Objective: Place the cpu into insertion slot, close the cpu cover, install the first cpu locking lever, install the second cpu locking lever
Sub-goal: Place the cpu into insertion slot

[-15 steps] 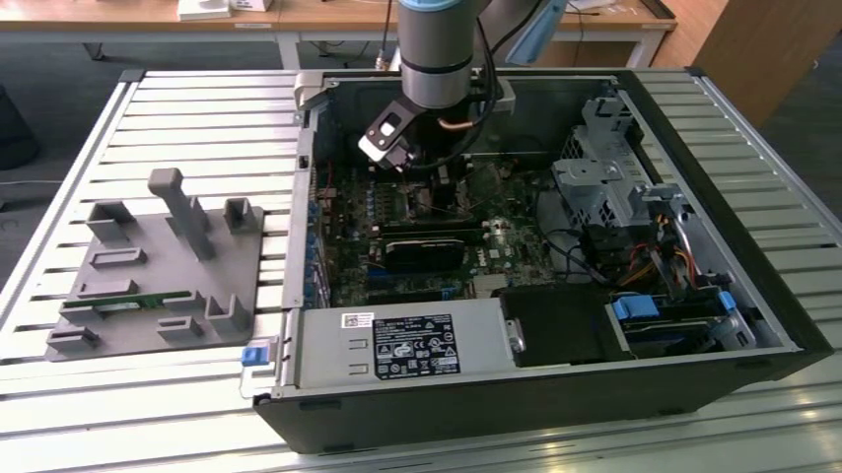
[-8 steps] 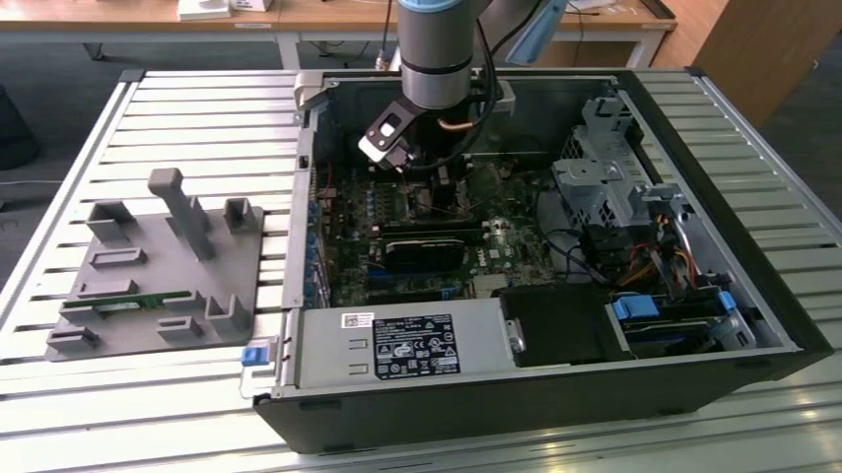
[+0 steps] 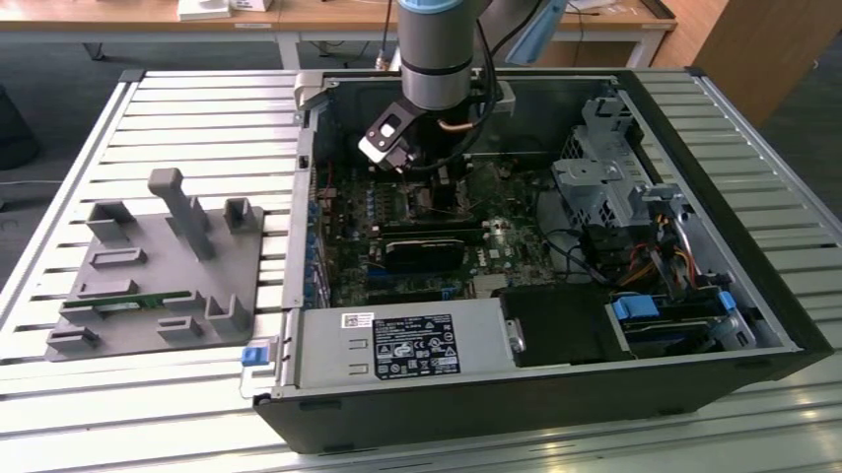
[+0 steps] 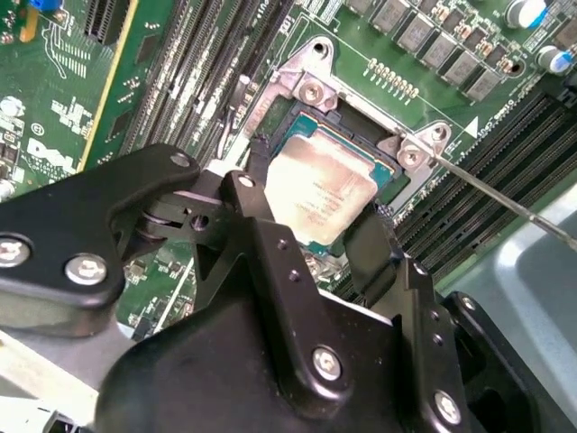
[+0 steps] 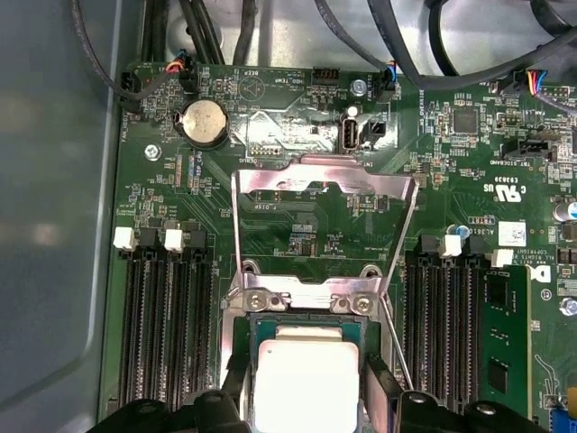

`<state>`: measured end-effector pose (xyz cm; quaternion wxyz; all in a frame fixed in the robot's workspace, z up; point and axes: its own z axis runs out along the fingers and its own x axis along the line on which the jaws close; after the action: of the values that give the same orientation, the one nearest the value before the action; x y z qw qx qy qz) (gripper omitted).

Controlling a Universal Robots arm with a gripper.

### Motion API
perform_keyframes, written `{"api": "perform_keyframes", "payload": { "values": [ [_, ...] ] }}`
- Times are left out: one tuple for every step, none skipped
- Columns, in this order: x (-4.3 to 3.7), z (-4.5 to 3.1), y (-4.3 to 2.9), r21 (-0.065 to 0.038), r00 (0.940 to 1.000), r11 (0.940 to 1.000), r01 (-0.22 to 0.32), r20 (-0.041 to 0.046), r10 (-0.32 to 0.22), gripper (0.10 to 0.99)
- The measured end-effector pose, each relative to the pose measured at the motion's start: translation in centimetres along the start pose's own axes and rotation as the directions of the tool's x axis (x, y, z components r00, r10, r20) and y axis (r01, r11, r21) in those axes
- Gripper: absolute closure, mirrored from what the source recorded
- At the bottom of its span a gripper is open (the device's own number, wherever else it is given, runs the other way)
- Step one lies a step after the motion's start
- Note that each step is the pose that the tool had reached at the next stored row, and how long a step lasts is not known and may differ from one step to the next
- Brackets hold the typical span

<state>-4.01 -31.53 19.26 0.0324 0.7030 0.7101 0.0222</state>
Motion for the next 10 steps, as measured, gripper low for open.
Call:
{"api": "perform_keyframes", "payload": {
  "values": [
    [0.00, -0.01, 0.00, 0.000, 1.0000, 1.0000, 0.000, 0.0001, 0.000, 0.478],
    [-0.01, -0.09, 0.00, 0.000, 1.0000, 1.0000, 0.000, 0.0002, 0.000, 0.478],
    [0.00, -0.17, 0.01, 0.000, 1.0000, 1.0000, 0.000, 0.0000, 0.000, 0.478],
    [0.00, -0.27, 0.02, 0.000, 1.0000, 1.0000, 0.000, 0.0000, 0.000, 0.478],
    [-0.01, -0.38, 0.03, 0.000, 1.0000, 1.0000, 0.000, 0.0000, 0.000, 0.478],
    [-0.01, -0.52, 0.04, 0.000, 1.0000, 1.0000, 0.000, -0.0001, 0.000, 0.478],
    [-0.01, -0.65, 0.05, 0.000, 1.0000, 1.0000, 0.000, 0.0000, 0.000, 0.478],
    [-0.01, -0.77, 0.06, 0.000, 1.0000, 1.0000, 0.000, 0.0000, 0.000, 0.478],
    [-0.02, -1.22, 0.10, 0.000, 1.0000, 1.0000, 0.000, -0.0001, 0.000, 0.494],
    [-0.02, -1.66, 0.32, 0.008, 1.0000, 1.0000, 0.000, -0.0002, 0.000, 0.624]
  ]
}}
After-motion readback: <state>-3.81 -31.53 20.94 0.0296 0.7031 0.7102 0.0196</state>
